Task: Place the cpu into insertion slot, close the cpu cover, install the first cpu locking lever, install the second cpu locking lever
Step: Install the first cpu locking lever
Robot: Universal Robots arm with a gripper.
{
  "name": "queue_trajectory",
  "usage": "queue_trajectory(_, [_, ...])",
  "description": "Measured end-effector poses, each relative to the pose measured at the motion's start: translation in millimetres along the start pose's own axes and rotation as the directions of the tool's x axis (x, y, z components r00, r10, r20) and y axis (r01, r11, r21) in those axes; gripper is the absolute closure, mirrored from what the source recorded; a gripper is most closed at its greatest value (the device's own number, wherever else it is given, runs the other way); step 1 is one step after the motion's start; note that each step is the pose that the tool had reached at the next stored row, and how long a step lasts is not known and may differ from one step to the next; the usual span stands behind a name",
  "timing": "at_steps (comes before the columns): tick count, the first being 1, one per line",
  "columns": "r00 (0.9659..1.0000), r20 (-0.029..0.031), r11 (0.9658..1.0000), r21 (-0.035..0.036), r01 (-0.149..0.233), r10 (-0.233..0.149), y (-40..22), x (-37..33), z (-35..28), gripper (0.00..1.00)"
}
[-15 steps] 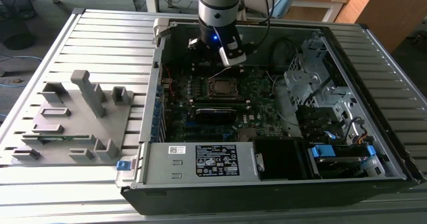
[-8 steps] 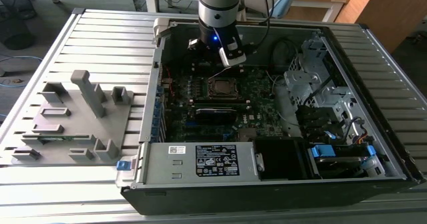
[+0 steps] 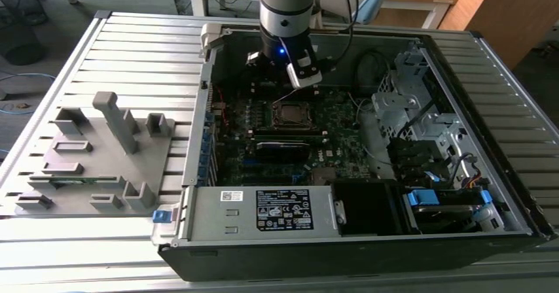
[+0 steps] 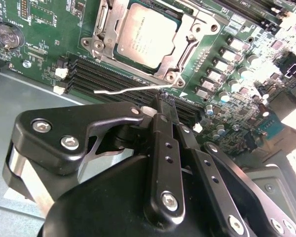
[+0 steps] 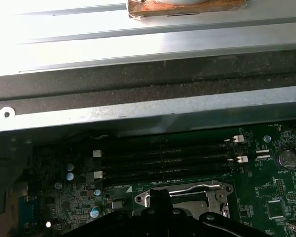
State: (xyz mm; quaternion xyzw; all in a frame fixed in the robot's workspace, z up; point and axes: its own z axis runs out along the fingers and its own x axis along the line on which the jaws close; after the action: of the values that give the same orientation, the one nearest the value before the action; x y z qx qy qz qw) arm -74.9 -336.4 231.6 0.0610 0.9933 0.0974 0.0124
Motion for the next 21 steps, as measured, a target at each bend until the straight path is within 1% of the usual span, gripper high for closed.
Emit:
queue_trajectory(5, [1.0000,-0.0001,1.0000,0.0001,0.000,0.000,0.7,-6.3,0.7,0.89])
queue_trajectory(7, [1.0000,-0.0001,1.0000,0.0000,0.000,0.000,0.8,-7.8,0.9,0.89])
queue_trajectory(13, [1.0000,0.0000,1.0000,0.0000,0.000,0.000,0.9,-8.1,0.9,0.89])
queue_trajectory(21, [1.0000,-0.0001,1.0000,0.0000,0.000,0.000,0.6,-8.1,2.8,0.89])
